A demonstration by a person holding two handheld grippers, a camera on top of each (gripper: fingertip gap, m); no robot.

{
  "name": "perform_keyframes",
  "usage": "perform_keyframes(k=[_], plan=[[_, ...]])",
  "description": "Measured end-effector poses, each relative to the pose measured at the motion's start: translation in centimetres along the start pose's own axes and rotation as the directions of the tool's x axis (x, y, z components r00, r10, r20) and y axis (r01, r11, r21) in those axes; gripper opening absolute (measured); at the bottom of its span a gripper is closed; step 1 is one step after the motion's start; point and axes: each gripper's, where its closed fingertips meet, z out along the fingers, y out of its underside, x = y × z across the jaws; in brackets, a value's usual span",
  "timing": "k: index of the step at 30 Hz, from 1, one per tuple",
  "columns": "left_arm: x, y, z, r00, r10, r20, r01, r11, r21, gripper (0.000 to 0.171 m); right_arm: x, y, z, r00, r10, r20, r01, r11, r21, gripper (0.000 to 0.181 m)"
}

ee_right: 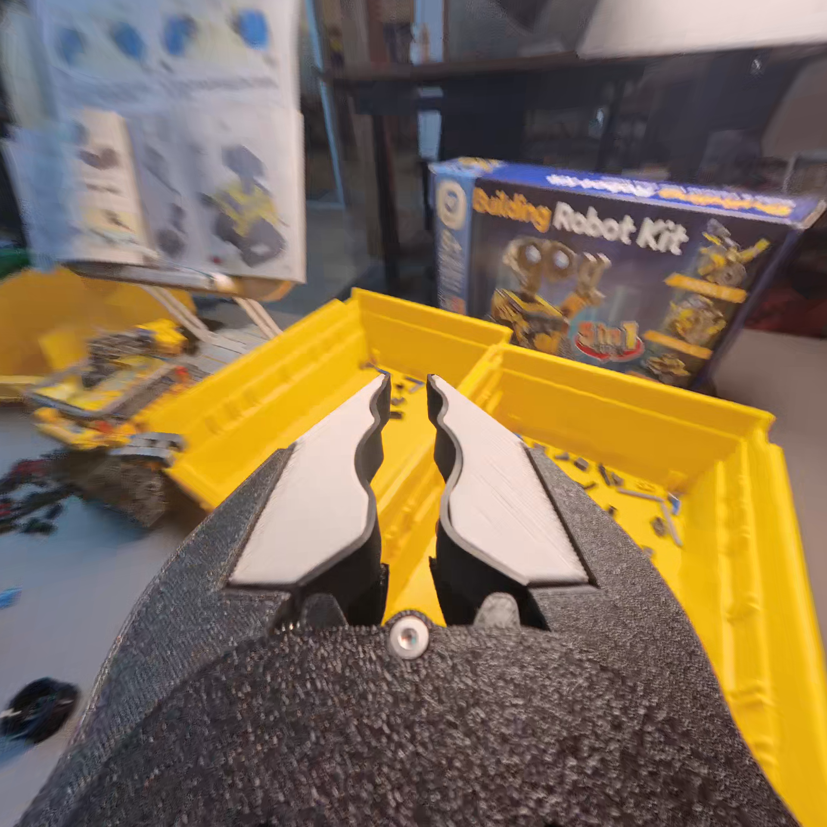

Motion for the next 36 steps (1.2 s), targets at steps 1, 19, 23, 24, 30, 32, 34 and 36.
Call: perform_keyframes(k=[1,19,23,24,30,32,34,36], plan=[[0.2,-0.2,0.0,1.0,0.012,-0.008,-0.012,1.0,0.014,0.008,-3.2,-1.1,-1.3,0.996,0.013,0.087,-0.02,0.997,0.075,0.014],[7.3,-6.5,-3.7,0.868,-0.033,-0.496,0.235,0.907,0.351,0.007,-42.8,9.7,-7.8,0.506,-0.336,0.794,0.174,0.942,0.288,0.025],[7.6,-6.3,-3.7,0.83,-0.076,-0.553,0.291,0.904,0.313,0.007,-43.3,10.1,-7.8,0.52,-0.398,0.756,0.214,0.917,0.336,0.024],[7.8,-6.1,-3.6,0.819,-0.093,-0.566,0.302,0.909,0.288,0.007,-43.4,10.0,-8.0,0.524,-0.421,0.74,0.217,0.907,0.362,0.024],[8.4,-4.7,-2.6,0.737,-0.227,-0.637,0.381,0.917,0.115,0.007,-43.5,11.0,-8.3,0.476,-0.615,0.629,0.376,0.789,0.487,0.023],[8.5,-4.5,-2.5,0.7,-0.276,-0.658,0.417,0.907,0.063,0.008,-43.5,11.2,-8.4,0.455,-0.675,0.581,0.423,0.738,0.526,0.022],[8.4,-4.0,-2.2,0.661,-0.343,-0.668,0.458,0.889,-0.004,0.008,-43.4,11.9,-8.4,0.415,-0.708,0.571,0.47,0.705,0.531,0.023],[8.7,-3.5,-2.1,0.595,-0.422,-0.684,0.508,0.857,-0.087,0.009,-43.3,12.5,-8.6,0.382,-0.691,0.613,0.471,0.717,0.514,0.022]])
